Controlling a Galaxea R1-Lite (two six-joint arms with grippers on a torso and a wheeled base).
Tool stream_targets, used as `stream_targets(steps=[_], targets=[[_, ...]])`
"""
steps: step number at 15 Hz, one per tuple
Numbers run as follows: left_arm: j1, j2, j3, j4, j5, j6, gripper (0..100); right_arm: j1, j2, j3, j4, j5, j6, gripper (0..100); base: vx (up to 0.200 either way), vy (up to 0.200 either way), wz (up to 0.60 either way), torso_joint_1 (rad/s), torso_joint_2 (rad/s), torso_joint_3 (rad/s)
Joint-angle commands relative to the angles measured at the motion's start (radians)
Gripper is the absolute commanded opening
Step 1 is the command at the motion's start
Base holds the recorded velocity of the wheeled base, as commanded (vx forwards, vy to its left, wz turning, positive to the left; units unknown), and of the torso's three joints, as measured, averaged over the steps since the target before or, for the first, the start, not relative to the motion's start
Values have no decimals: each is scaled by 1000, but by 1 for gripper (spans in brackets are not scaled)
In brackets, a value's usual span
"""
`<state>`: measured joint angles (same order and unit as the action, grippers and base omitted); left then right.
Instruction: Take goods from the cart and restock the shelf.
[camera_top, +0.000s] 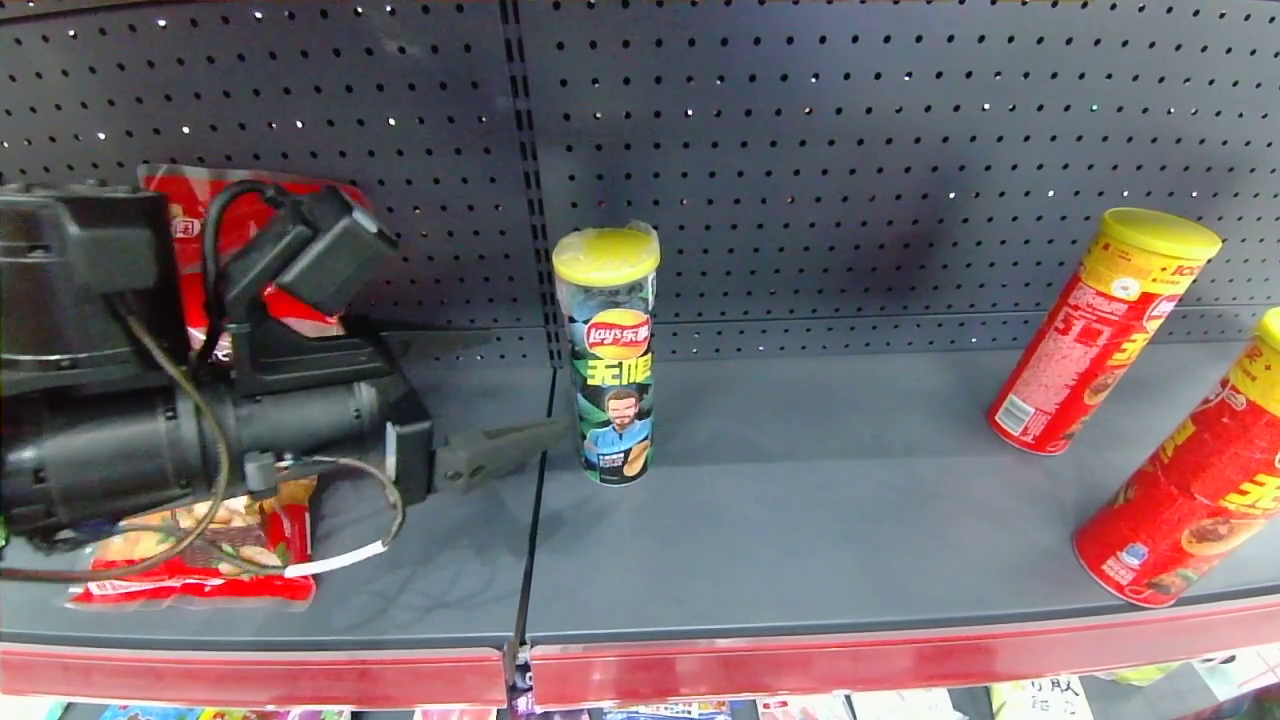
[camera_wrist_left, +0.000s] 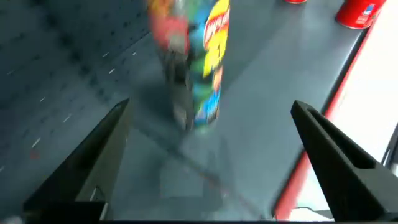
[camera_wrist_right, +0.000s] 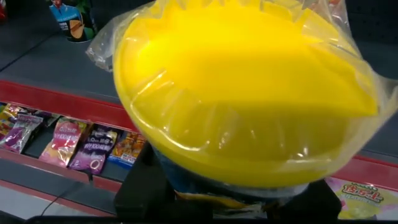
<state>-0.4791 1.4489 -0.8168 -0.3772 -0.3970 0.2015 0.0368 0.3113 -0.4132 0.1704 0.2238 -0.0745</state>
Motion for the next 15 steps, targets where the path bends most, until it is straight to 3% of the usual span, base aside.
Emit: stream_targets(steps=[1, 8, 15], targets=[[-12, 131, -58, -31, -2, 7, 100, 0, 2, 1, 0, 0, 2, 0, 0, 0, 0, 0, 0, 0], [-7, 254, -239, -37, -3, 10, 100, 0, 3, 2, 0, 0, 7, 0, 0, 0, 0, 0, 0, 0], [-10, 297, -275, -35, -6, 9, 100, 0, 2, 10, 8, 0, 7, 0, 0, 0, 0, 0, 0, 0]])
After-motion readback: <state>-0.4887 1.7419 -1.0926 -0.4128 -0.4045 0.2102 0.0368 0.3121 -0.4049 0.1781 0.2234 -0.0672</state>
